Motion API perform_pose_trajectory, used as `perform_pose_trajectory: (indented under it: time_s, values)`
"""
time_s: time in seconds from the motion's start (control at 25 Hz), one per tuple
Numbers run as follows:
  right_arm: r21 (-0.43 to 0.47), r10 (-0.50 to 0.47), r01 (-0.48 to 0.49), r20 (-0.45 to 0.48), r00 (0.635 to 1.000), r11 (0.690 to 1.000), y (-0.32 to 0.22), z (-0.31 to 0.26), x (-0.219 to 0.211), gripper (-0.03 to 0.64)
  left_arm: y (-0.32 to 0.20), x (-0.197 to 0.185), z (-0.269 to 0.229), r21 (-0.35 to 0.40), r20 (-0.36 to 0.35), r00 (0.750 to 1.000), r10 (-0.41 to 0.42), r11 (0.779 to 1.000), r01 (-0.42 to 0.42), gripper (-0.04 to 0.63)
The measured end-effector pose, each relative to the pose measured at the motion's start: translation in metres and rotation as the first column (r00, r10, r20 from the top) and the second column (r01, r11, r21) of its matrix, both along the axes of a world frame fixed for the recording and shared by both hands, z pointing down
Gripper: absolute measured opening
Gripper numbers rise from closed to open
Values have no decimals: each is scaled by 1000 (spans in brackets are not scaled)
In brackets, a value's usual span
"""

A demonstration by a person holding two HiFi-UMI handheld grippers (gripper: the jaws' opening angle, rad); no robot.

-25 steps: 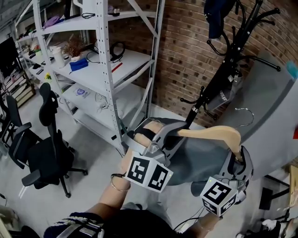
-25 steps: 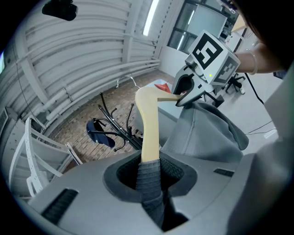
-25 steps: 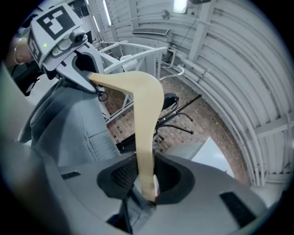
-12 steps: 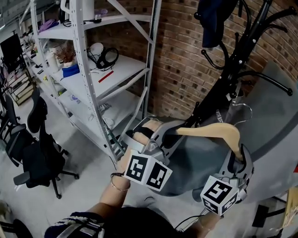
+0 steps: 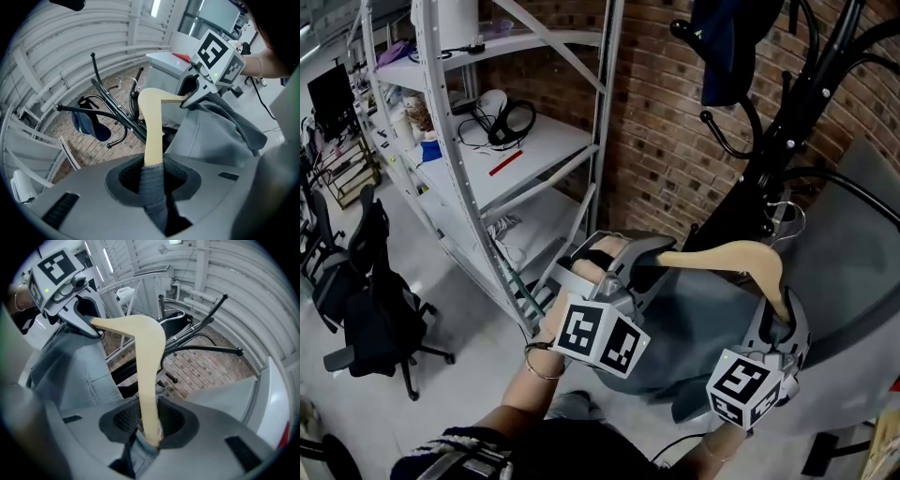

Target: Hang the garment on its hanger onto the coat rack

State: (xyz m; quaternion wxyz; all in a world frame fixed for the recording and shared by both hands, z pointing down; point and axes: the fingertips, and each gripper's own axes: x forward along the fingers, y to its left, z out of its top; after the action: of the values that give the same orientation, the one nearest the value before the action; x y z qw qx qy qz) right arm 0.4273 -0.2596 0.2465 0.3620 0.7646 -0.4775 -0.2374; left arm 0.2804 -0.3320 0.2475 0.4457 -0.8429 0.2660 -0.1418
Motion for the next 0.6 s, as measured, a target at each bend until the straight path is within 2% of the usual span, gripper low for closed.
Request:
perform_pose_trajectory:
  time_s: [0.6]
  values:
    - [-88, 35, -29, 61, 998, 996, -63, 39, 23, 104, -66, 25, 34, -65, 68, 998, 20, 998, -16, 77]
